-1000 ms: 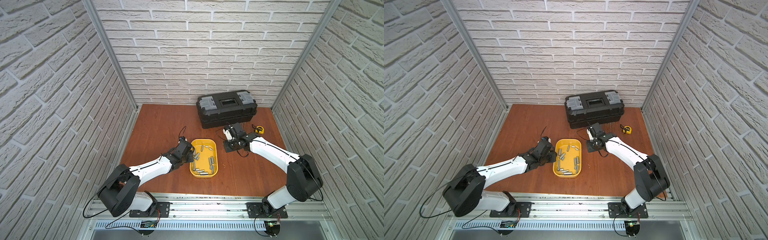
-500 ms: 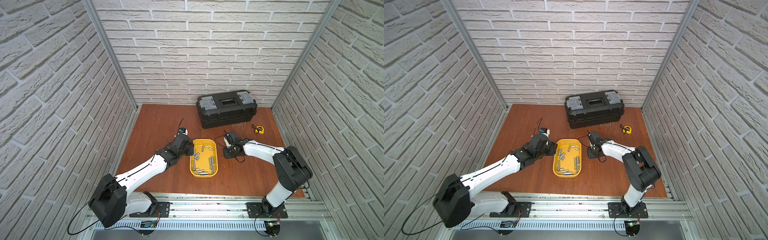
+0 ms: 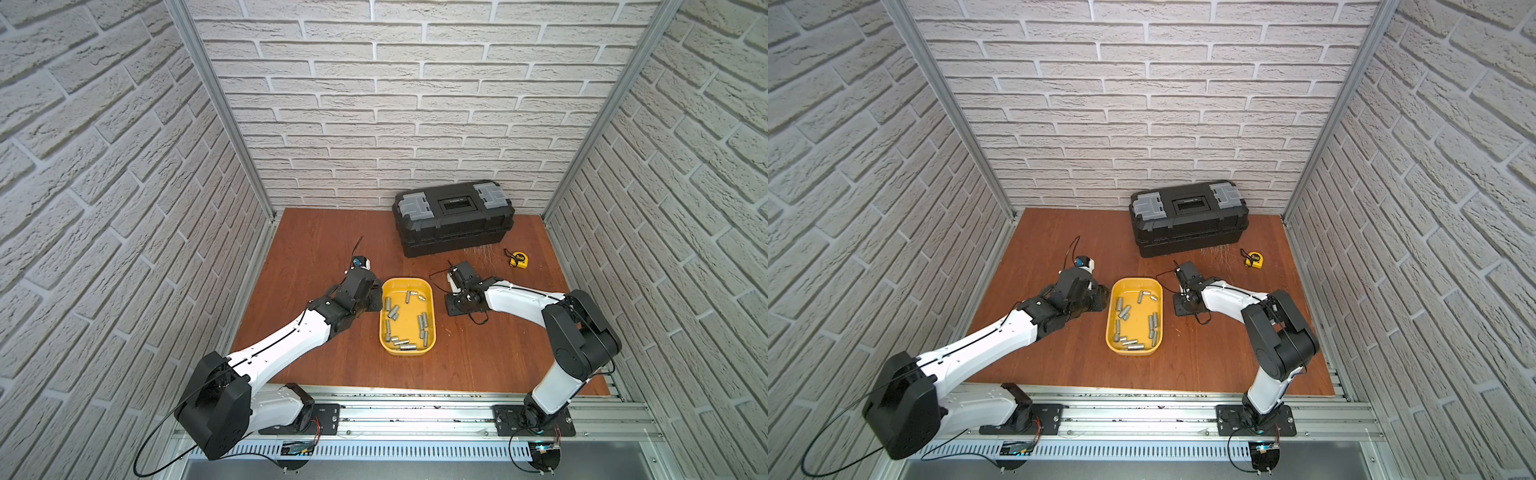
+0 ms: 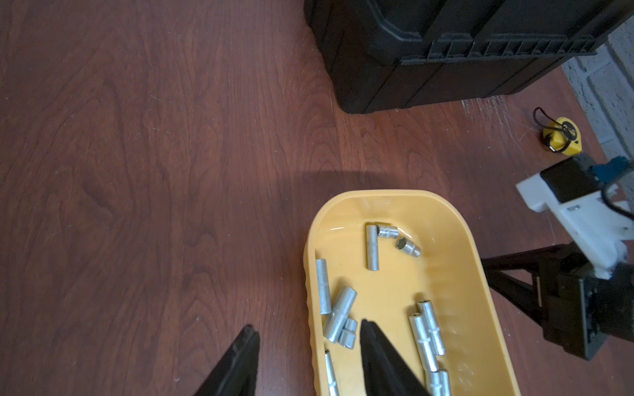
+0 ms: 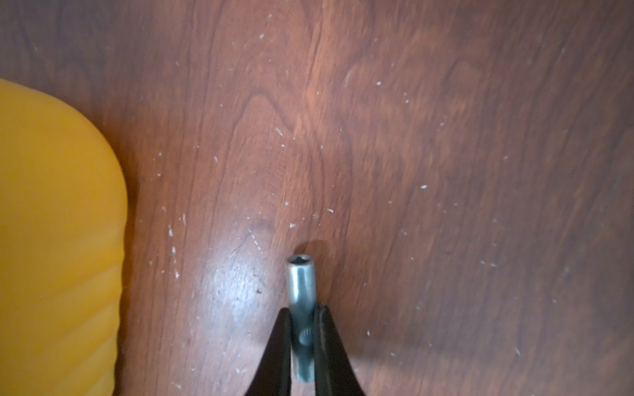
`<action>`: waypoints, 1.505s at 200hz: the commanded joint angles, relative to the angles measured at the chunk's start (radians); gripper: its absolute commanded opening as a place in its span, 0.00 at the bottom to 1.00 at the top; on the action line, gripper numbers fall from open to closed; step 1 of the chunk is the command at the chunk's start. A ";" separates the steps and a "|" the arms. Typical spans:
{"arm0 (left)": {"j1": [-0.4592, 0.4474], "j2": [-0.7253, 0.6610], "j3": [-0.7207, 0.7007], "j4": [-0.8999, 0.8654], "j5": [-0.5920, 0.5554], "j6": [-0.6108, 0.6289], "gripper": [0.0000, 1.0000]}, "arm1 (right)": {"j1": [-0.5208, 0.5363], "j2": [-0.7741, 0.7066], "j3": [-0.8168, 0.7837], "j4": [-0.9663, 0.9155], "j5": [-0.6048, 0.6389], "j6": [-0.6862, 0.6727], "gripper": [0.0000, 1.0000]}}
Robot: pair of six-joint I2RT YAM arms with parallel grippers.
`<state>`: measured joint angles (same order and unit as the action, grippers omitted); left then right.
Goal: Take out the socket from the storage box
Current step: Place the socket head at the center of the board.
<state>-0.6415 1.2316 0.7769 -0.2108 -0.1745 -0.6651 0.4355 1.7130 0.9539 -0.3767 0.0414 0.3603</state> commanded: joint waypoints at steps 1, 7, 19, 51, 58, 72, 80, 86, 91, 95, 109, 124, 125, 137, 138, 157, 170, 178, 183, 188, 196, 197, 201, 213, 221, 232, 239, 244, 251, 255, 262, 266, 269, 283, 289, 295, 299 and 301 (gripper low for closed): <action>0.010 -0.009 -0.012 0.015 0.005 0.011 0.51 | 0.000 0.001 -0.013 0.009 0.005 0.015 0.15; 0.011 -0.008 -0.011 0.016 0.007 0.011 0.51 | 0.000 -0.003 -0.014 0.009 0.005 0.016 0.16; 0.011 -0.008 -0.011 0.018 0.010 0.012 0.52 | 0.001 -0.011 -0.012 0.004 0.003 0.016 0.20; 0.012 0.000 -0.005 0.023 0.026 0.017 0.53 | 0.001 -0.028 -0.003 -0.013 0.009 0.011 0.31; 0.013 0.002 -0.003 0.022 0.032 0.019 0.54 | 0.000 -0.033 -0.001 -0.016 0.009 0.011 0.33; 0.012 0.007 -0.001 0.024 0.042 0.022 0.55 | 0.000 -0.042 0.003 -0.022 0.011 0.009 0.35; 0.013 0.008 0.001 0.024 0.048 0.022 0.56 | 0.000 -0.047 0.007 -0.026 0.009 0.008 0.35; 0.012 0.009 0.002 0.024 0.052 0.024 0.56 | 0.001 -0.052 0.010 -0.032 0.008 0.007 0.36; 0.011 0.011 0.005 0.024 0.056 0.028 0.56 | 0.000 -0.057 0.014 -0.036 0.006 0.006 0.36; 0.011 0.011 0.008 0.025 0.062 0.030 0.56 | 0.000 -0.060 0.018 -0.041 0.004 0.005 0.36; 0.010 0.022 0.022 0.016 0.077 0.040 0.56 | 0.001 -0.081 0.027 -0.056 0.000 0.001 0.38; 0.002 0.042 0.047 -0.004 0.095 0.057 0.56 | 0.000 -0.116 0.040 -0.074 -0.003 -0.006 0.39; 0.001 0.044 0.049 -0.006 0.096 0.058 0.56 | 0.000 -0.118 0.041 -0.076 -0.004 -0.006 0.39; -0.011 0.069 0.078 -0.028 0.107 0.073 0.54 | 0.000 -0.154 0.053 -0.091 -0.004 -0.011 0.40; -0.012 0.070 0.079 -0.029 0.109 0.075 0.54 | 0.001 -0.157 0.053 -0.092 -0.004 -0.012 0.40; -0.041 0.126 0.135 -0.060 0.134 0.104 0.48 | 0.001 -0.212 0.074 -0.117 0.004 -0.022 0.41; -0.064 0.173 0.177 -0.083 0.153 0.118 0.46 | -0.001 -0.241 0.091 -0.138 0.012 -0.032 0.41; -0.074 0.206 0.205 -0.100 0.165 0.124 0.44 | -0.002 -0.254 0.099 -0.150 0.015 -0.038 0.41; -0.080 0.226 0.221 -0.111 0.170 0.125 0.44 | -0.003 -0.260 0.104 -0.157 0.017 -0.040 0.41; -0.086 0.246 0.237 -0.121 0.170 0.124 0.43 | -0.004 -0.266 0.107 -0.161 0.018 -0.043 0.41; -0.094 0.280 0.260 -0.133 0.171 0.124 0.42 | -0.004 -0.275 0.108 -0.166 0.018 -0.046 0.41; -0.095 0.284 0.263 -0.134 0.172 0.124 0.42 | -0.004 -0.276 0.108 -0.167 0.018 -0.046 0.41; -0.098 0.298 0.272 -0.138 0.173 0.123 0.42 | -0.006 -0.280 0.107 -0.168 0.021 -0.046 0.41; -0.110 0.337 0.299 -0.139 0.174 0.118 0.41 | -0.008 -0.288 0.102 -0.169 0.021 -0.047 0.41; -0.112 0.363 0.315 -0.142 0.173 0.111 0.40 | -0.010 -0.292 0.097 -0.169 0.021 -0.046 0.41; -0.115 0.400 0.336 -0.148 0.173 0.102 0.38 | -0.014 -0.297 0.091 -0.169 0.021 -0.046 0.41; -0.118 0.423 0.350 -0.151 0.172 0.101 0.37 | -0.017 -0.300 0.087 -0.168 0.020 -0.046 0.41; -0.121 0.439 0.359 -0.152 0.173 0.102 0.37 | -0.017 -0.302 0.085 -0.168 0.019 -0.046 0.41; -0.122 0.462 0.372 -0.159 0.173 0.102 0.37 | -0.019 -0.303 0.081 -0.167 0.018 -0.046 0.41; -0.125 0.476 0.379 -0.162 0.172 0.102 0.36 | -0.021 -0.305 0.079 -0.166 0.018 -0.046 0.41; -0.128 0.498 0.391 -0.165 0.173 0.103 0.36 | -0.024 -0.308 0.074 -0.166 0.019 -0.045 0.41; -0.130 0.511 0.399 -0.166 0.171 0.104 0.35 | -0.025 -0.310 0.073 -0.165 0.019 -0.045 0.41; -0.132 0.517 0.404 -0.168 0.169 0.105 0.35 | -0.026 -0.312 0.071 -0.164 0.020 -0.044 0.41; -0.140 0.557 0.425 -0.175 0.141 0.102 0.32 | -0.030 -0.318 0.063 -0.162 0.018 -0.042 0.41; -0.146 0.569 0.435 -0.178 0.124 0.102 0.32 | -0.032 -0.319 0.062 -0.162 0.019 -0.042 0.41; -0.148 0.582 0.443 -0.179 0.110 0.102 0.31 | -0.032 -0.323 0.058 -0.162 0.019 -0.043 0.41; -0.150 0.589 0.447 -0.179 0.102 0.100 0.31 | -0.033 -0.324 0.056 -0.162 0.020 -0.041 0.41; -0.150 0.593 0.449 -0.178 0.099 0.099 0.30 | -0.033 -0.325 0.056 -0.162 0.019 -0.041 0.41</action>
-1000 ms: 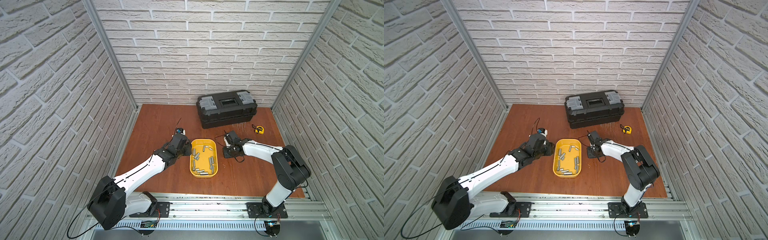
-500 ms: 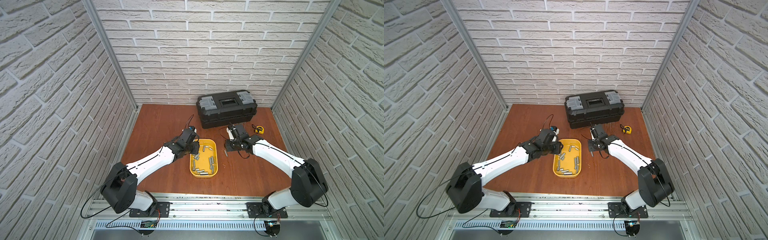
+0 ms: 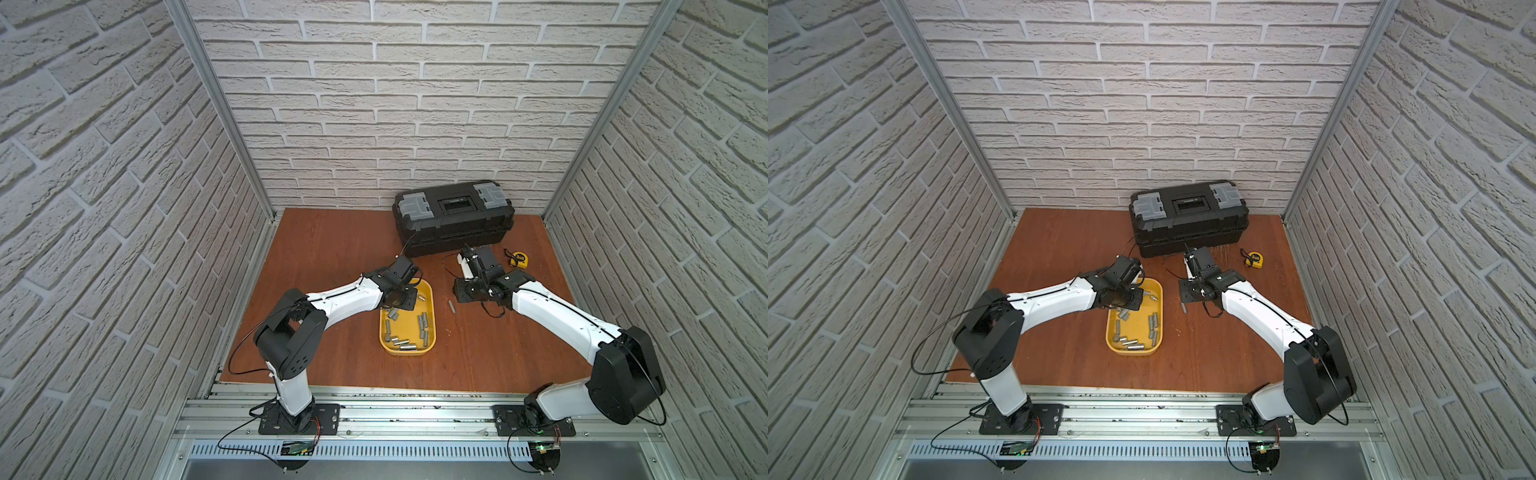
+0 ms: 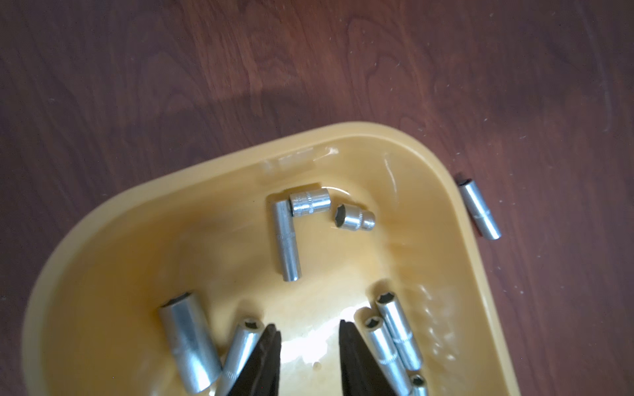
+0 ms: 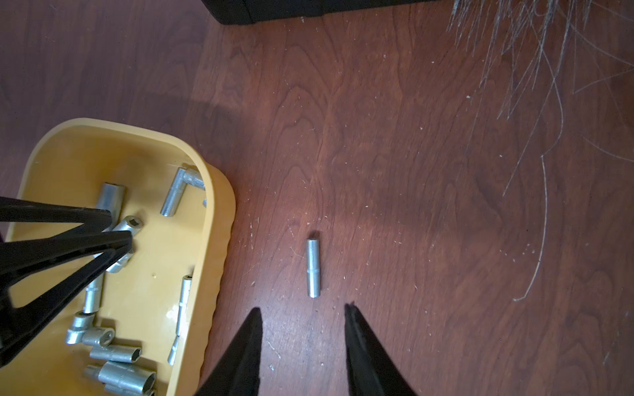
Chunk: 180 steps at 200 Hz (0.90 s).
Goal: Take out the socket from the storage box
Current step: Place the socket head at the center of the board, then pick up the socket head from the storage box.
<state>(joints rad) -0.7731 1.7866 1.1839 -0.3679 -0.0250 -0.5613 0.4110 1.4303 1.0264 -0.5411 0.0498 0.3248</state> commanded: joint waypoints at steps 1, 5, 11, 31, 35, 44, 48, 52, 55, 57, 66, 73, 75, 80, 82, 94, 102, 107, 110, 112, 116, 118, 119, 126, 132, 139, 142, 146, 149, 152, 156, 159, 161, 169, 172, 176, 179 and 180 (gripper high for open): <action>-0.019 0.041 0.043 -0.021 -0.053 -0.005 0.30 | -0.010 -0.042 -0.018 0.003 0.011 -0.006 0.41; -0.019 0.048 0.049 -0.021 -0.057 -0.007 0.30 | -0.010 -0.043 -0.020 0.003 0.012 -0.005 0.41; -0.019 0.059 0.057 -0.023 -0.062 -0.008 0.30 | -0.012 -0.046 -0.022 0.003 0.010 -0.004 0.41; -0.019 0.090 0.083 -0.030 -0.078 -0.012 0.30 | -0.012 -0.053 -0.031 0.003 0.011 -0.002 0.41; -0.019 0.095 0.088 -0.032 -0.079 -0.011 0.30 | -0.013 -0.053 -0.032 0.003 0.011 -0.003 0.41; -0.021 0.104 0.098 -0.035 -0.085 -0.009 0.30 | -0.014 -0.055 -0.035 0.004 0.012 -0.002 0.41; -0.021 0.109 0.102 -0.038 -0.088 -0.008 0.30 | -0.015 -0.056 -0.036 0.004 0.013 -0.001 0.41; -0.020 0.112 0.104 -0.041 -0.093 -0.008 0.30 | -0.015 -0.057 -0.038 0.004 0.012 -0.001 0.41; -0.021 0.116 0.107 -0.043 -0.097 -0.006 0.30 | -0.016 -0.057 -0.038 0.004 0.013 -0.001 0.41; -0.021 0.117 0.109 -0.045 -0.099 -0.006 0.30 | -0.017 -0.058 -0.038 0.004 0.013 0.000 0.41; -0.021 0.128 0.116 -0.054 -0.114 -0.005 0.30 | -0.017 -0.058 -0.042 0.005 0.012 -0.002 0.41; -0.021 0.135 0.121 -0.059 -0.122 -0.002 0.30 | -0.018 -0.060 -0.044 0.006 0.012 -0.001 0.41; -0.021 0.136 0.122 -0.060 -0.122 -0.001 0.30 | -0.018 -0.060 -0.044 0.006 0.011 -0.001 0.41; -0.020 0.143 0.126 -0.061 -0.124 0.001 0.30 | -0.018 -0.060 -0.046 0.006 0.009 -0.001 0.41; -0.020 0.145 0.127 -0.062 -0.126 0.000 0.30 | -0.018 -0.060 -0.046 0.007 0.009 -0.001 0.41; -0.021 0.160 0.134 -0.059 -0.130 0.004 0.30 | -0.019 -0.059 -0.048 0.009 0.009 0.000 0.41; -0.022 0.171 0.144 -0.058 -0.130 0.008 0.30 | -0.021 -0.058 -0.049 0.010 0.007 -0.001 0.41; -0.021 0.183 0.154 -0.061 -0.130 0.011 0.30 | -0.021 -0.057 -0.049 0.012 0.007 -0.001 0.41; -0.020 0.189 0.158 -0.064 -0.130 0.013 0.30 | -0.021 -0.056 -0.049 0.012 0.005 0.000 0.41; -0.021 0.194 0.162 -0.066 -0.130 0.015 0.30 | -0.021 -0.055 -0.048 0.013 0.005 0.000 0.41; -0.021 0.202 0.170 -0.069 -0.129 0.016 0.30 | -0.021 -0.054 -0.049 0.013 0.006 0.000 0.40; -0.021 0.207 0.173 -0.071 -0.130 0.017 0.29 | -0.021 -0.056 -0.049 0.013 0.005 0.000 0.40; -0.020 0.208 0.175 -0.072 -0.130 0.019 0.29 | -0.021 -0.055 -0.049 0.013 0.004 0.000 0.40; -0.021 0.219 0.186 -0.078 -0.129 0.022 0.29 | -0.022 -0.055 -0.049 0.015 0.003 0.001 0.41; -0.021 0.229 0.194 -0.082 -0.128 0.024 0.28 | -0.022 -0.055 -0.048 0.015 0.002 0.002 0.40; -0.021 0.236 0.199 -0.085 -0.129 0.026 0.28 | -0.023 -0.056 -0.048 0.015 0.002 0.000 0.40; -0.021 0.240 0.200 -0.086 -0.129 0.026 0.27 | -0.023 -0.057 -0.048 0.015 0.002 0.000 0.40; -0.019 0.243 0.201 -0.086 -0.130 0.026 0.27 | -0.023 -0.056 -0.048 0.014 0.002 0.000 0.40; -0.018 0.245 0.201 -0.086 -0.131 0.026 0.26 | -0.023 -0.056 -0.048 0.013 0.002 0.000 0.40; -0.019 0.248 0.201 -0.085 -0.130 0.027 0.26 | -0.023 -0.056 -0.048 0.013 0.002 -0.001 0.40; -0.019 0.250 0.201 -0.085 -0.129 0.025 0.25 | -0.023 -0.057 -0.048 0.012 0.002 0.000 0.40; -0.018 0.251 0.201 -0.085 -0.129 0.024 0.25 | -0.023 -0.057 -0.048 0.012 0.003 -0.002 0.40; -0.019 0.253 0.201 -0.085 -0.129 0.024 0.24 | -0.023 -0.058 -0.048 0.011 0.003 -0.003 0.40; -0.018 0.256 0.200 -0.086 -0.128 0.023 0.23 | -0.024 -0.058 -0.048 0.010 0.004 -0.002 0.40; -0.020 0.258 0.199 -0.086 -0.128 0.023 0.23 | -0.024 -0.058 -0.048 0.009 0.003 -0.004 0.40; -0.019 0.259 0.197 -0.085 -0.128 0.023 0.22 | -0.024 -0.059 -0.047 0.009 0.004 -0.005 0.40; -0.019 0.259 0.197 -0.085 -0.128 0.022 0.21 | -0.025 -0.059 -0.046 0.007 0.004 -0.006 0.39; -0.019 0.259 0.197 -0.085 -0.128 0.021 0.21 | -0.026 -0.058 -0.046 0.007 0.003 -0.006 0.39</action>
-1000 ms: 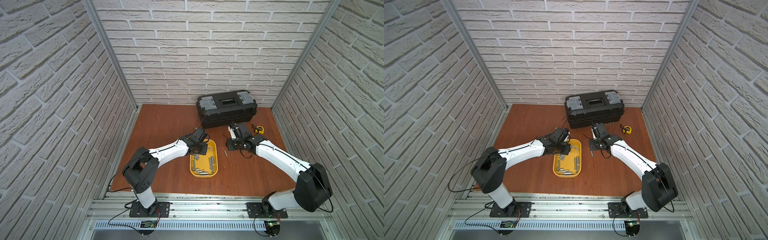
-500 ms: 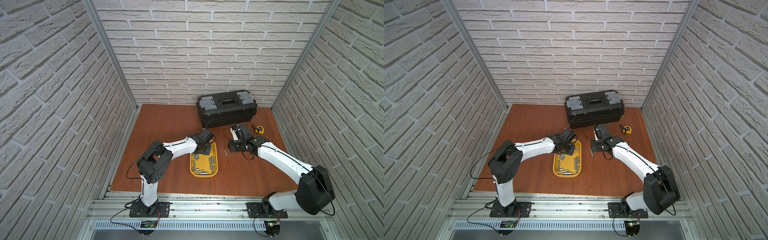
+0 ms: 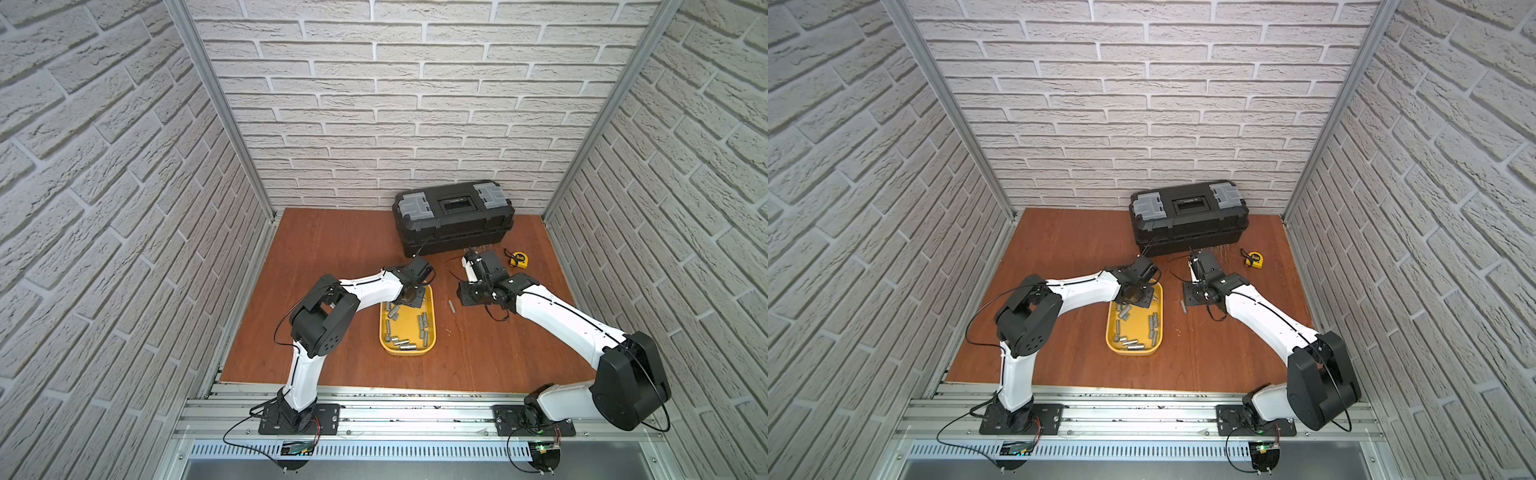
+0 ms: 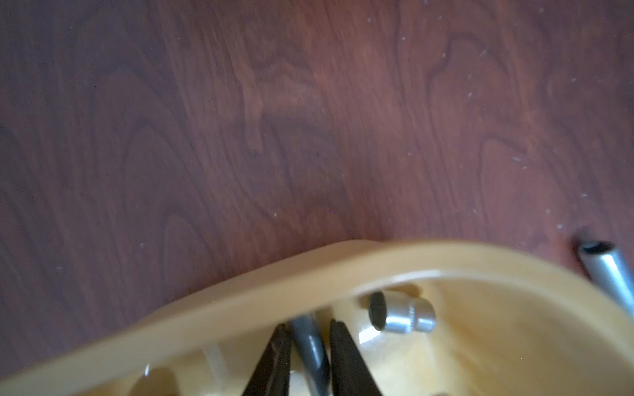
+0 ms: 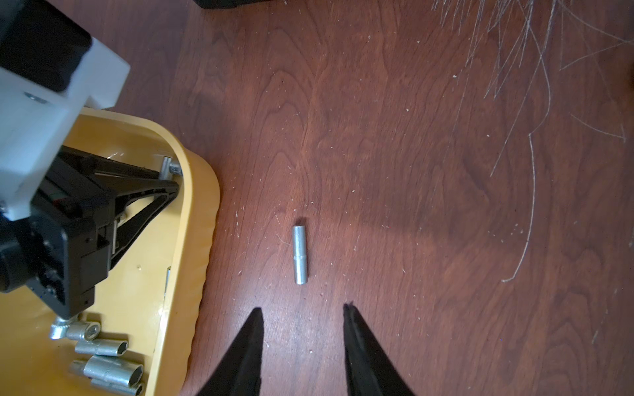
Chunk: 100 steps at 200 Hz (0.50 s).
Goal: Take out the socket from the storage box
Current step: Pick up the socket head from the storage box.
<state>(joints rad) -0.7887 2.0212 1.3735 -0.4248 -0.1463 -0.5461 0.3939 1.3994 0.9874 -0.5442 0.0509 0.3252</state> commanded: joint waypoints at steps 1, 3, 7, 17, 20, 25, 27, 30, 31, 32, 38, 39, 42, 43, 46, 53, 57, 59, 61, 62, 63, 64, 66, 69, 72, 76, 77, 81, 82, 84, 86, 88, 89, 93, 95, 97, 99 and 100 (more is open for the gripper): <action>-0.004 0.025 0.006 -0.027 -0.007 0.006 0.20 | -0.009 -0.028 -0.007 0.010 0.002 -0.006 0.40; -0.003 0.026 0.004 -0.026 -0.007 0.006 0.20 | -0.008 -0.027 -0.007 0.010 0.003 -0.007 0.40; -0.003 0.026 0.003 -0.025 -0.007 0.005 0.19 | -0.008 -0.028 -0.006 0.009 0.002 -0.009 0.40; -0.003 0.022 -0.002 -0.022 -0.007 0.003 0.17 | -0.010 -0.027 -0.005 0.009 0.003 -0.009 0.39; -0.003 0.020 -0.004 -0.021 -0.008 0.002 0.16 | -0.010 -0.028 -0.004 0.009 0.002 -0.010 0.39; -0.002 0.017 -0.006 -0.019 -0.008 0.002 0.15 | -0.010 -0.028 -0.004 0.009 0.001 -0.011 0.39; -0.003 0.015 -0.008 -0.017 -0.009 0.000 0.14 | -0.010 -0.027 -0.003 0.009 0.002 -0.011 0.39; -0.003 0.012 -0.010 -0.016 -0.011 0.000 0.14 | -0.010 -0.027 -0.003 0.009 0.002 -0.011 0.39; -0.003 0.012 -0.011 -0.016 -0.012 0.000 0.14 | -0.010 -0.027 -0.003 0.009 0.001 -0.011 0.39; -0.003 0.011 -0.011 -0.015 -0.013 -0.001 0.14 | -0.010 -0.027 -0.003 0.009 0.001 -0.011 0.39; -0.002 0.003 -0.014 -0.014 -0.016 -0.003 0.13 | -0.010 -0.028 -0.003 0.009 0.001 -0.011 0.39; -0.003 0.001 -0.014 -0.014 -0.016 -0.003 0.13 | -0.010 -0.028 -0.003 0.009 0.001 -0.011 0.39; -0.002 -0.003 -0.014 -0.014 -0.017 -0.003 0.12 | -0.010 -0.028 -0.003 0.009 0.000 -0.011 0.39; -0.002 -0.004 -0.014 -0.014 -0.018 -0.003 0.12 | -0.011 -0.027 -0.003 0.009 0.000 -0.011 0.39; -0.002 -0.011 -0.017 -0.014 -0.020 -0.003 0.12 | -0.011 -0.028 -0.003 0.009 0.000 -0.012 0.39; -0.003 -0.025 -0.019 -0.017 -0.026 -0.003 0.12 | -0.012 -0.029 -0.003 0.010 -0.001 -0.012 0.39; -0.002 -0.036 -0.020 -0.020 -0.029 -0.005 0.11 | -0.012 -0.031 -0.003 0.009 -0.001 -0.012 0.39; -0.002 -0.041 -0.020 -0.021 -0.030 -0.005 0.11 | -0.012 -0.032 -0.003 0.009 0.000 -0.012 0.39; -0.002 -0.048 -0.022 -0.022 -0.031 -0.005 0.11 | -0.012 -0.032 -0.004 0.009 0.001 -0.011 0.39; -0.001 -0.052 -0.022 -0.023 -0.032 -0.005 0.11 | -0.012 -0.032 -0.004 0.009 0.001 -0.011 0.39; -0.001 -0.055 -0.023 -0.023 -0.033 -0.005 0.11 | -0.011 -0.033 -0.005 0.009 0.001 -0.011 0.39; -0.001 -0.059 -0.023 -0.023 -0.034 -0.005 0.11 | -0.012 -0.034 -0.005 0.010 0.001 -0.011 0.39; -0.001 -0.066 -0.023 -0.025 -0.034 -0.005 0.11 | -0.011 -0.033 -0.006 0.010 0.001 -0.011 0.39; -0.002 -0.077 -0.026 -0.027 -0.037 -0.006 0.11 | -0.012 -0.034 -0.007 0.010 0.001 -0.011 0.39; -0.003 -0.091 -0.028 -0.028 -0.038 -0.005 0.10 | -0.012 -0.035 -0.007 0.011 0.001 -0.010 0.39; -0.002 -0.109 -0.031 -0.029 -0.041 -0.003 0.10 | -0.012 -0.035 -0.009 0.012 0.001 -0.011 0.39; -0.002 -0.114 -0.032 -0.029 -0.042 -0.003 0.10 | -0.013 -0.035 -0.009 0.012 0.001 -0.011 0.39; -0.002 -0.132 -0.036 -0.029 -0.044 0.000 0.10 | -0.013 -0.035 -0.010 0.013 0.001 -0.011 0.39; -0.001 -0.138 -0.037 -0.029 -0.044 0.001 0.10 | -0.013 -0.035 -0.010 0.013 0.002 -0.011 0.39; -0.001 -0.148 -0.039 -0.029 -0.045 0.001 0.10 | -0.013 -0.035 -0.010 0.015 0.001 -0.011 0.39; -0.001 -0.156 -0.042 -0.029 -0.046 0.003 0.10 | -0.013 -0.035 -0.011 0.015 0.001 -0.011 0.39; -0.001 -0.167 -0.044 -0.029 -0.049 0.005 0.10 | -0.013 -0.034 -0.012 0.015 0.001 -0.011 0.39; -0.001 -0.173 -0.045 -0.029 -0.049 0.006 0.10 | -0.013 -0.035 -0.012 0.016 0.001 -0.010 0.39; -0.001 -0.191 -0.049 -0.031 -0.054 0.008 0.10 | -0.013 -0.034 -0.013 0.017 0.001 -0.011 0.39; -0.001 -0.202 -0.051 -0.033 -0.058 0.009 0.10 | -0.013 -0.034 -0.013 0.018 0.001 -0.010 0.39; -0.001 -0.213 -0.052 -0.034 -0.061 0.010 0.10 | -0.014 -0.033 -0.013 0.019 0.001 -0.011 0.39; -0.001 -0.223 -0.055 -0.036 -0.063 0.011 0.10 | -0.015 -0.033 -0.013 0.020 0.000 -0.011 0.39; -0.001 -0.229 -0.055 -0.037 -0.066 0.011 0.10 | -0.015 -0.032 -0.013 0.020 0.000 -0.011 0.39</action>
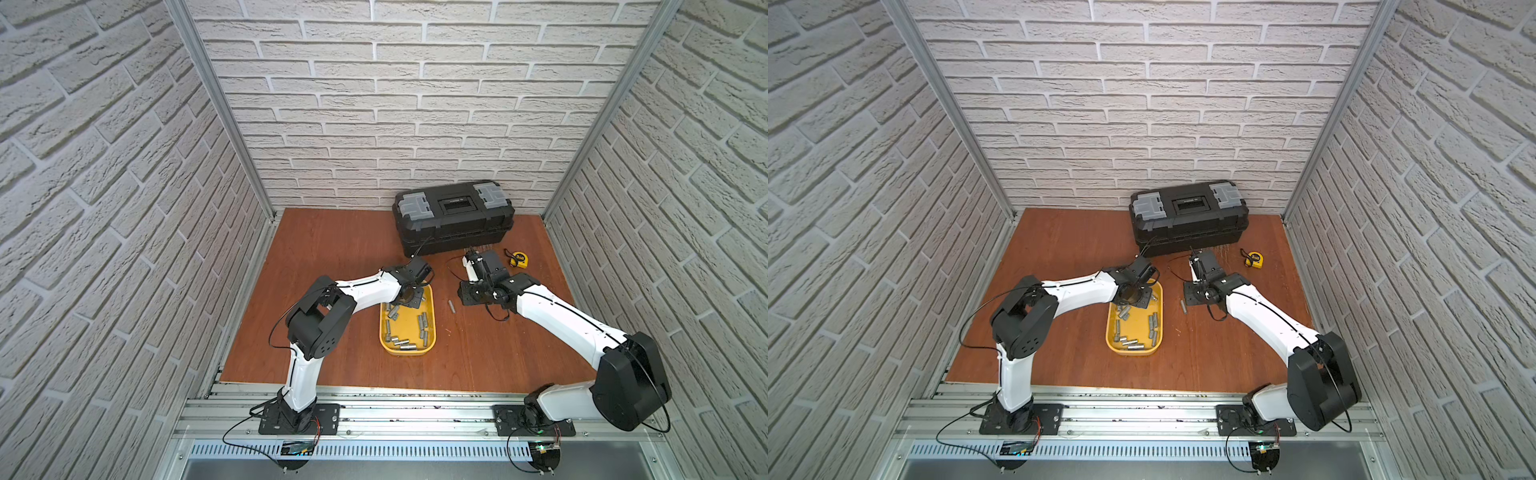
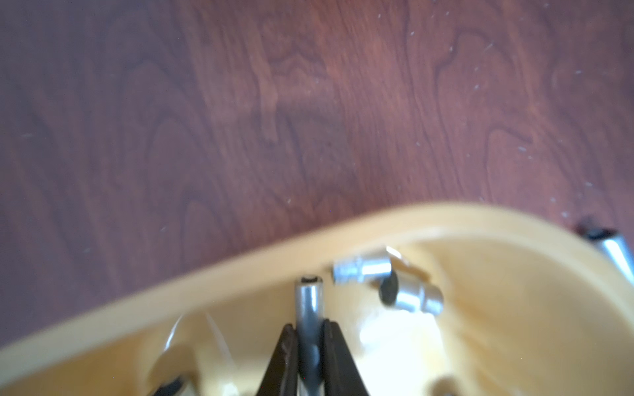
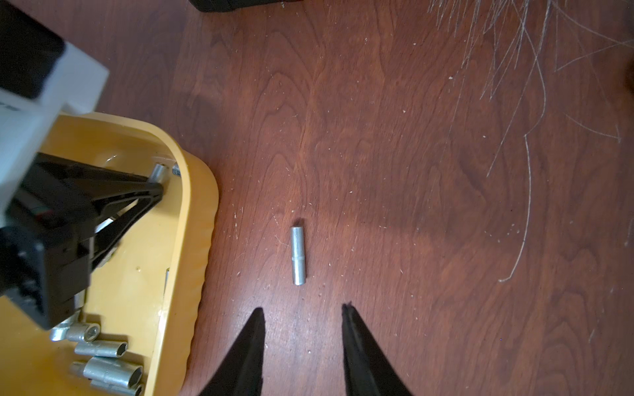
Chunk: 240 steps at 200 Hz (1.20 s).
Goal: Take out the socket from the storage box
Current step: Pick up the socket head from the storage box, then place the socket head at the center of the board.
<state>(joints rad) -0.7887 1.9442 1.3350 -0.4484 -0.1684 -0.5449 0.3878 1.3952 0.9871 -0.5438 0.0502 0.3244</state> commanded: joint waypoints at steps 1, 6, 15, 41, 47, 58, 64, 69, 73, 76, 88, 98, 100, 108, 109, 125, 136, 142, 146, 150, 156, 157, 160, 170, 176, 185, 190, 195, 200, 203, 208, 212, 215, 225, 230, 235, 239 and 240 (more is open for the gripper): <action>-0.001 -0.156 -0.017 -0.015 -0.045 0.010 0.10 | -0.009 -0.027 -0.013 0.019 0.001 -0.011 0.39; 0.001 -0.181 -0.021 -0.023 -0.054 0.012 0.10 | -0.009 -0.024 -0.013 0.021 -0.002 -0.011 0.38; 0.009 -0.225 -0.030 -0.035 -0.066 0.013 0.10 | -0.009 -0.019 -0.013 0.024 -0.008 -0.011 0.38; 0.057 -0.357 -0.080 -0.065 -0.087 0.015 0.11 | -0.008 -0.004 -0.011 0.034 -0.022 -0.008 0.38; 0.075 -0.384 -0.100 -0.072 -0.090 0.016 0.11 | -0.008 -0.001 -0.010 0.036 -0.024 -0.008 0.38; 0.111 -0.437 -0.140 -0.078 -0.097 0.019 0.11 | -0.009 0.003 -0.010 0.039 -0.028 -0.008 0.38; 0.135 -0.460 -0.168 -0.081 -0.096 0.017 0.11 | -0.008 0.006 -0.011 0.042 -0.030 -0.008 0.38; 0.157 -0.476 -0.188 -0.086 -0.096 0.014 0.11 | -0.009 0.007 -0.011 0.044 -0.032 -0.007 0.38; 0.173 -0.489 -0.201 -0.091 -0.095 0.011 0.11 | -0.009 0.008 -0.012 0.046 -0.033 -0.006 0.38; 0.181 -0.496 -0.216 -0.093 -0.094 0.010 0.11 | -0.008 0.010 -0.013 0.046 -0.033 -0.007 0.37; 0.223 -0.519 -0.267 -0.089 -0.087 0.008 0.11 | -0.009 0.013 -0.015 0.051 -0.035 -0.005 0.37; 0.251 -0.525 -0.307 -0.082 -0.067 0.004 0.11 | -0.009 0.017 -0.016 0.054 -0.037 -0.004 0.37; 0.255 -0.525 -0.312 -0.079 -0.063 0.002 0.12 | -0.009 0.017 -0.016 0.054 -0.038 -0.004 0.37; 0.271 -0.515 -0.338 -0.071 -0.048 -0.001 0.12 | -0.009 0.022 -0.016 0.054 -0.038 -0.003 0.37; 0.273 -0.513 -0.341 -0.070 -0.047 0.000 0.12 | -0.008 0.022 -0.016 0.054 -0.039 -0.003 0.37; 0.288 -0.468 -0.369 -0.052 -0.014 -0.001 0.12 | -0.009 0.027 -0.013 0.056 -0.042 -0.002 0.37; 0.289 -0.420 -0.372 -0.047 0.007 0.007 0.12 | -0.009 0.027 -0.012 0.054 -0.046 -0.002 0.37; 0.289 -0.393 -0.369 -0.047 0.016 0.006 0.12 | -0.009 0.027 -0.010 0.054 -0.045 -0.002 0.37; 0.289 -0.375 -0.366 -0.047 0.021 0.005 0.12 | -0.008 0.026 -0.008 0.052 -0.045 -0.002 0.37; 0.289 -0.358 -0.366 -0.046 0.026 0.004 0.12 | -0.009 0.023 -0.007 0.050 -0.043 -0.002 0.37; 0.289 -0.337 -0.366 -0.038 0.031 0.002 0.12 | -0.009 0.021 -0.006 0.048 -0.041 -0.001 0.37; 0.289 -0.334 -0.366 -0.036 0.032 0.002 0.12 | -0.008 0.020 -0.006 0.048 -0.040 -0.001 0.37; 0.289 -0.325 -0.366 -0.031 0.035 0.000 0.12 | -0.009 0.017 -0.005 0.047 -0.038 0.000 0.37; 0.289 -0.305 -0.367 -0.013 0.039 -0.003 0.12 | -0.008 0.009 -0.005 0.044 -0.034 0.002 0.37; 0.290 -0.295 -0.366 -0.005 0.040 -0.001 0.12 | -0.009 0.003 -0.007 0.040 -0.029 0.003 0.37; 0.290 -0.285 -0.364 0.002 0.038 0.003 0.12 | -0.008 -0.004 -0.011 0.036 -0.024 0.004 0.37; 0.293 -0.278 -0.363 0.006 0.038 0.006 0.12 | -0.009 -0.008 -0.014 0.036 -0.021 0.004 0.37; 0.295 -0.270 -0.360 0.007 0.038 0.011 0.12 | -0.009 -0.011 -0.016 0.035 -0.018 0.004 0.37; 0.299 -0.262 -0.357 0.005 0.038 0.012 0.12 | -0.008 -0.013 -0.018 0.033 -0.017 0.003 0.37; 0.299 -0.259 -0.354 0.004 0.038 0.014 0.12 | -0.009 -0.014 -0.019 0.032 -0.014 0.004 0.37; 0.301 -0.251 -0.352 0.003 0.038 0.018 0.12 | -0.009 -0.015 -0.019 0.030 -0.013 0.004 0.37; 0.304 -0.245 -0.351 0.002 0.038 0.019 0.12 | -0.008 -0.015 -0.019 0.028 -0.012 0.004 0.37; 0.305 -0.242 -0.350 0.002 0.039 0.022 0.12 | -0.009 -0.015 -0.019 0.027 -0.012 0.004 0.37; 0.307 -0.232 -0.349 0.003 0.041 0.024 0.12 | -0.009 -0.014 -0.021 0.027 -0.012 0.005 0.37; 0.308 -0.230 -0.351 0.005 0.041 0.025 0.12 | -0.009 -0.016 -0.021 0.027 -0.012 0.006 0.36; 0.309 -0.227 -0.353 0.006 0.042 0.025 0.12 | -0.009 -0.015 -0.022 0.028 -0.012 0.005 0.36; 0.311 -0.224 -0.353 0.007 0.043 0.025 0.12 | -0.008 -0.016 -0.022 0.030 -0.011 0.007 0.36; 0.311 -0.224 -0.353 0.007 0.043 0.025 0.12 | -0.008 -0.016 -0.022 0.030 -0.011 0.008 0.36</action>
<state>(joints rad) -0.4889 1.6997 0.9733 -0.4633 -0.1333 -0.5339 0.3840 1.4185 0.9859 -0.5167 0.0261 0.3256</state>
